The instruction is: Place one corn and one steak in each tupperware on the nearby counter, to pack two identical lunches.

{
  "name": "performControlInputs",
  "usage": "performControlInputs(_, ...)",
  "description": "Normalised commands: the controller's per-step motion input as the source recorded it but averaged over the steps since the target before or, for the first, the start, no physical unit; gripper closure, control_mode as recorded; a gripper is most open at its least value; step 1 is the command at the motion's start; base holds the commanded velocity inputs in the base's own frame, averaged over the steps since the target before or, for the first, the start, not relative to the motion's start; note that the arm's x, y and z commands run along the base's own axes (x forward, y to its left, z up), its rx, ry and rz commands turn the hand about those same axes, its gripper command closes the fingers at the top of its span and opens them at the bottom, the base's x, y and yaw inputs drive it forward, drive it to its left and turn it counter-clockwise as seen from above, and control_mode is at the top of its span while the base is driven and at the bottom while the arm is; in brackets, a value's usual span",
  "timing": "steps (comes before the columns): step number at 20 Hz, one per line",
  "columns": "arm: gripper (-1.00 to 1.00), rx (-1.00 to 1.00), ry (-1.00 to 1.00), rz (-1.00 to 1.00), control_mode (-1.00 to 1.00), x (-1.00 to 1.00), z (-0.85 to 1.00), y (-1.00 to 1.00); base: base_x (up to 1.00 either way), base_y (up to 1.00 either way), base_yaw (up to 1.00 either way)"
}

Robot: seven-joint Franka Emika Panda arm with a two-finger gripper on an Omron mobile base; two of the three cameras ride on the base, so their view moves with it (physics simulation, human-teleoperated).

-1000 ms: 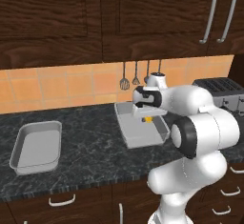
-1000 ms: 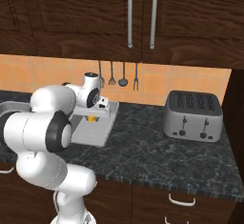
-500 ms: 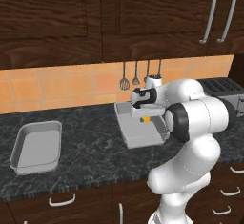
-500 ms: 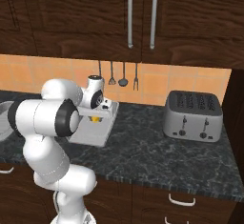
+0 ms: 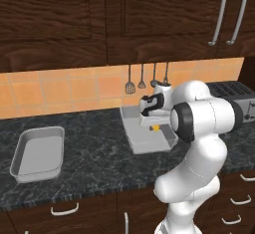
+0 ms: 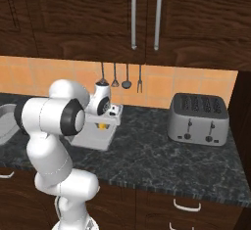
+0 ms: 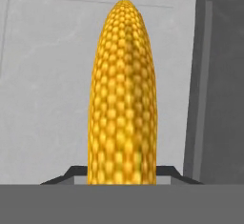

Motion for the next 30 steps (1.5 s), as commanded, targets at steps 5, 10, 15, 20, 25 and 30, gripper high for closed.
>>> performControlInputs(5,1.00,-0.01,0.00,0.00,-1.00,0.00,-0.18,0.00,0.00,0.00,0.00)
performControlInputs(10,-1.00,-0.04,0.00,0.00,-1.00,0.00,0.19,0.07,0.00,0.00,0.00)
performControlInputs(15,-1.00,-0.06,0.00,0.00,-1.00,-0.07,0.25,0.01,0.00,0.00,0.00)
performControlInputs(20,-1.00,-0.01,0.00,0.00,-1.00,-0.70,0.28,-0.05,0.00,0.00,0.00)
performControlInputs(25,-1.00,0.00,0.00,0.00,-1.00,-0.96,0.20,-0.04,0.00,0.00,0.00)
performControlInputs(30,-1.00,0.00,0.00,0.00,-1.00,-0.74,0.93,0.00,0.00,0.00,0.00)
